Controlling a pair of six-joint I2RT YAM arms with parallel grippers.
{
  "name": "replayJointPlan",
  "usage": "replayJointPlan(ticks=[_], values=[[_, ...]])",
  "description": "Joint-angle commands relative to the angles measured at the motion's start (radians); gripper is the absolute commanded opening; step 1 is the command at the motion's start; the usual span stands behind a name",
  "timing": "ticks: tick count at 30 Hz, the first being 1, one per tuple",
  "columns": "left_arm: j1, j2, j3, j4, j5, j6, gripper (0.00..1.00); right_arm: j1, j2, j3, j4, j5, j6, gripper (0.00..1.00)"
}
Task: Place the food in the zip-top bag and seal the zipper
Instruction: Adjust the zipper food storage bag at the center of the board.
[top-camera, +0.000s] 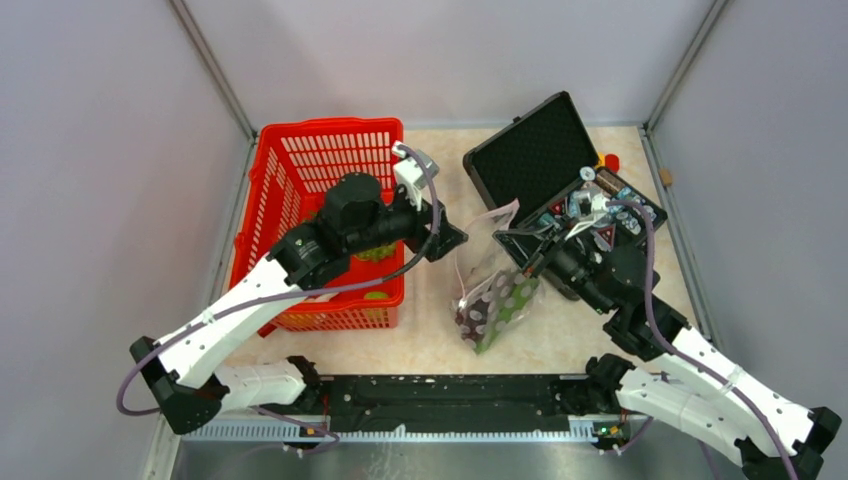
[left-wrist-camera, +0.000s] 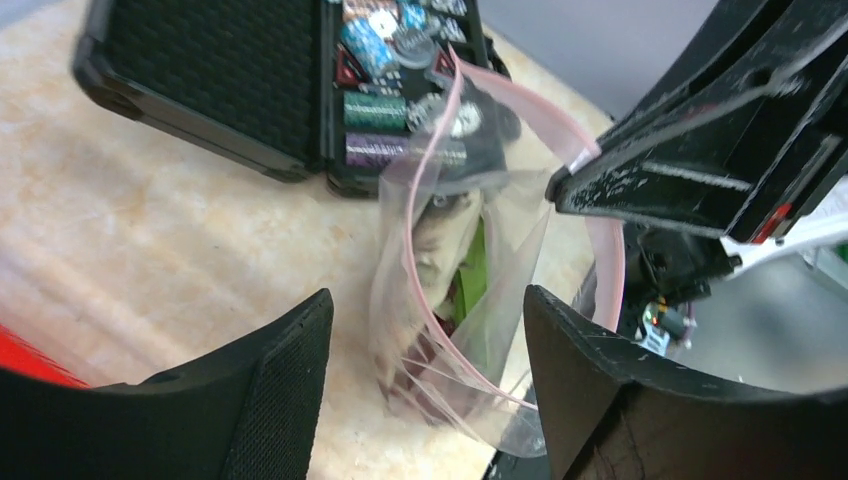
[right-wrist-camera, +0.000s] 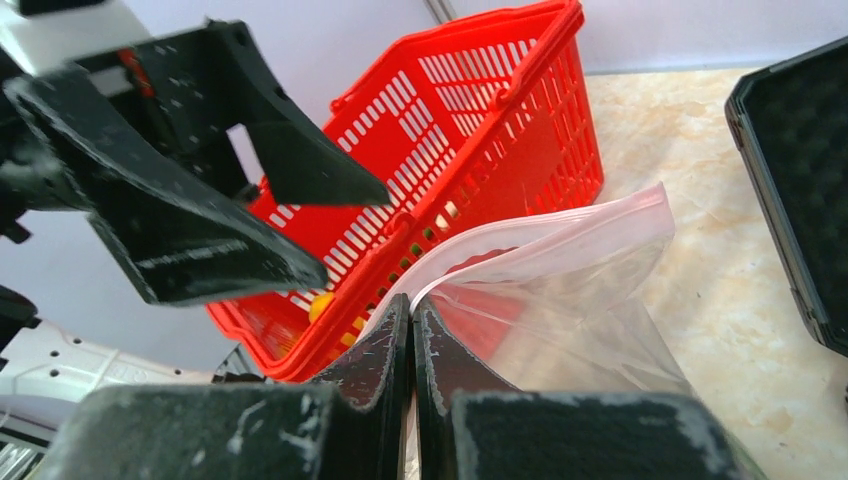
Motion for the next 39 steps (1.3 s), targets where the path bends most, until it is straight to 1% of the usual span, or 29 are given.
replayJointPlan(ticks=[1, 5, 7, 9, 12, 14, 15, 17, 18, 19, 20, 22, 23, 25, 28, 29, 30, 31, 33, 34, 35, 36, 38, 39], values=[[-0.001, 0.053, 0.051, -0.061, 0.121, 0.008, 0.72, 0.008, 0.002, 0.047, 0.151, -0.030, 0.025, 0.00], [-0.001, 0.065, 0.051, -0.115, 0.138, 0.037, 0.74, 0.007, 0.007, 0.052, 0.156, -0.032, 0.027, 0.00], [-0.001, 0.056, 0.044, -0.113, 0.126, 0.036, 0.75, 0.006, 0.008, 0.054, 0.155, -0.032, 0.026, 0.00], [-0.001, 0.051, 0.037, -0.099, 0.093, 0.029, 0.76, 0.006, 0.011, 0.056, 0.157, -0.044, 0.025, 0.00], [-0.002, 0.092, 0.070, -0.142, 0.015, 0.031, 0.77, 0.006, 0.010, 0.054, 0.185, -0.094, 0.028, 0.00], [-0.002, 0.146, 0.095, -0.169, -0.001, 0.039, 0.67, 0.006, 0.010, 0.052, 0.211, -0.133, 0.031, 0.00], [-0.001, 0.172, 0.111, -0.176, 0.001, 0.039, 0.53, 0.006, 0.009, 0.052, 0.223, -0.149, 0.032, 0.00], [-0.001, 0.195, 0.124, -0.172, 0.018, 0.040, 0.29, 0.007, 0.004, 0.059, 0.222, -0.149, 0.034, 0.00], [-0.002, 0.197, 0.133, -0.172, 0.017, 0.039, 0.14, 0.007, 0.001, 0.069, 0.196, -0.125, 0.033, 0.00], [-0.001, 0.190, 0.142, -0.172, 0.006, 0.040, 0.02, 0.007, -0.004, 0.083, 0.152, -0.078, 0.033, 0.00], [-0.001, 0.175, 0.145, -0.162, -0.007, 0.042, 0.00, 0.007, -0.006, 0.098, 0.095, -0.002, 0.036, 0.00], [-0.002, 0.133, 0.146, -0.128, -0.044, 0.048, 0.00, 0.007, -0.010, 0.127, -0.007, 0.122, 0.031, 0.00], [0.000, 0.113, 0.151, -0.110, -0.050, 0.051, 0.00, 0.007, -0.016, 0.126, -0.017, 0.133, 0.025, 0.00], [0.000, 0.084, 0.182, -0.094, -0.041, 0.050, 0.00, 0.006, -0.044, 0.102, 0.059, 0.053, 0.020, 0.00], [-0.001, 0.055, 0.249, -0.097, 0.067, 0.037, 0.00, 0.007, -0.093, 0.051, 0.225, -0.117, 0.023, 0.00], [-0.001, 0.042, 0.249, -0.084, 0.094, 0.028, 0.00, 0.006, -0.109, 0.037, 0.260, -0.149, 0.022, 0.00], [0.000, 0.033, 0.240, -0.067, 0.106, 0.021, 0.00, 0.006, -0.121, 0.032, 0.255, -0.136, 0.018, 0.00], [0.000, 0.026, 0.228, -0.056, 0.099, 0.017, 0.00, 0.006, -0.128, 0.042, 0.195, -0.065, 0.010, 0.00], [0.001, 0.033, 0.207, -0.051, 0.040, 0.020, 0.00, 0.006, -0.118, 0.092, -0.023, 0.182, 0.043, 0.00], [0.002, 0.043, 0.198, -0.051, 0.007, 0.020, 0.00, 0.007, -0.113, 0.105, -0.084, 0.248, 0.048, 0.00], [0.004, 0.059, 0.198, -0.057, -0.010, 0.015, 0.00, 0.006, -0.109, 0.109, -0.091, 0.222, 0.035, 0.00], [0.005, 0.079, 0.207, -0.064, -0.007, 0.008, 0.00, 0.006, -0.107, 0.110, -0.053, 0.150, -0.001, 0.00], [0.005, 0.085, 0.196, -0.044, 0.007, 0.005, 0.00, 0.007, -0.106, 0.099, 0.052, -0.009, -0.017, 0.00], [0.005, 0.086, 0.185, -0.028, -0.001, 0.006, 0.00, 0.007, -0.099, 0.100, 0.073, -0.042, -0.022, 0.00]])
